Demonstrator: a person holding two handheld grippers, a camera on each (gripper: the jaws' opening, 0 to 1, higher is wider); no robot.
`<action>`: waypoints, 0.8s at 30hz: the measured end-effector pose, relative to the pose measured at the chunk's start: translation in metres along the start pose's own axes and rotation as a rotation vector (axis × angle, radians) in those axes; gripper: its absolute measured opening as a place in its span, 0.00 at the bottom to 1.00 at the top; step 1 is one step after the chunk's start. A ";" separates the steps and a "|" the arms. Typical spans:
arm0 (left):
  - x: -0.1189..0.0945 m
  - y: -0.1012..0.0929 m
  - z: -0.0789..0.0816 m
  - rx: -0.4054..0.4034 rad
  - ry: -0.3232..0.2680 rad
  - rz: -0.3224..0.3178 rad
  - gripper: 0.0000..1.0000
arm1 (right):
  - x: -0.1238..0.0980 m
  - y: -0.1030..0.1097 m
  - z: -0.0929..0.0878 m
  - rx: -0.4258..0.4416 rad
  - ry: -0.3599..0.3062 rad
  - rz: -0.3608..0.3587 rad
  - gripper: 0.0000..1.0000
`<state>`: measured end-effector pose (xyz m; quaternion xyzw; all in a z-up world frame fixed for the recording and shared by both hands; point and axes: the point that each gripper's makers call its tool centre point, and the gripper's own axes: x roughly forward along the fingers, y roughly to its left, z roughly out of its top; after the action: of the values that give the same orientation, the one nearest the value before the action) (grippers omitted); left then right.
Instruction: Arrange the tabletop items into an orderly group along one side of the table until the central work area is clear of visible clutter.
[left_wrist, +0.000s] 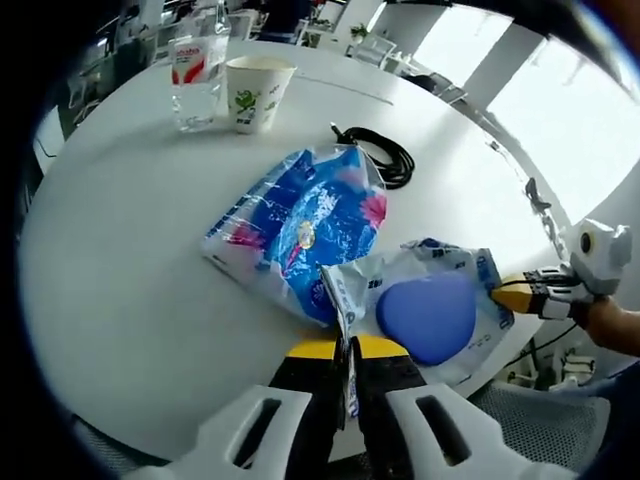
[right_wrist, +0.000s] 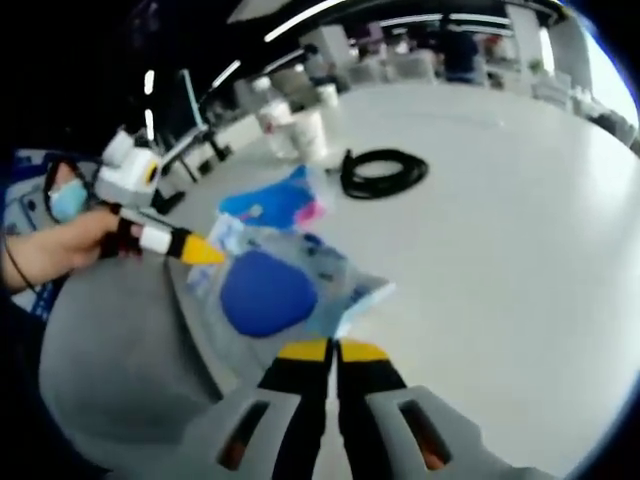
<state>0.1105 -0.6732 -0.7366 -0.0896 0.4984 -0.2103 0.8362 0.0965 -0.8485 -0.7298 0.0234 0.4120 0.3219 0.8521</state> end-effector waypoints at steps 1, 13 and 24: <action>0.000 0.000 0.000 0.002 -0.001 0.002 0.04 | 0.000 0.000 0.000 -0.002 -0.001 0.000 0.00; -0.003 0.001 0.002 0.021 -0.033 0.021 0.09 | 0.002 -0.003 -0.002 -0.002 -0.019 -0.008 0.00; -0.013 0.001 0.010 0.055 -0.094 0.028 0.38 | -0.004 -0.012 0.005 0.065 -0.134 -0.029 0.35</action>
<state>0.1140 -0.6667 -0.7216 -0.0691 0.4540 -0.2077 0.8637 0.1043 -0.8590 -0.7268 0.0666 0.3646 0.2937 0.8811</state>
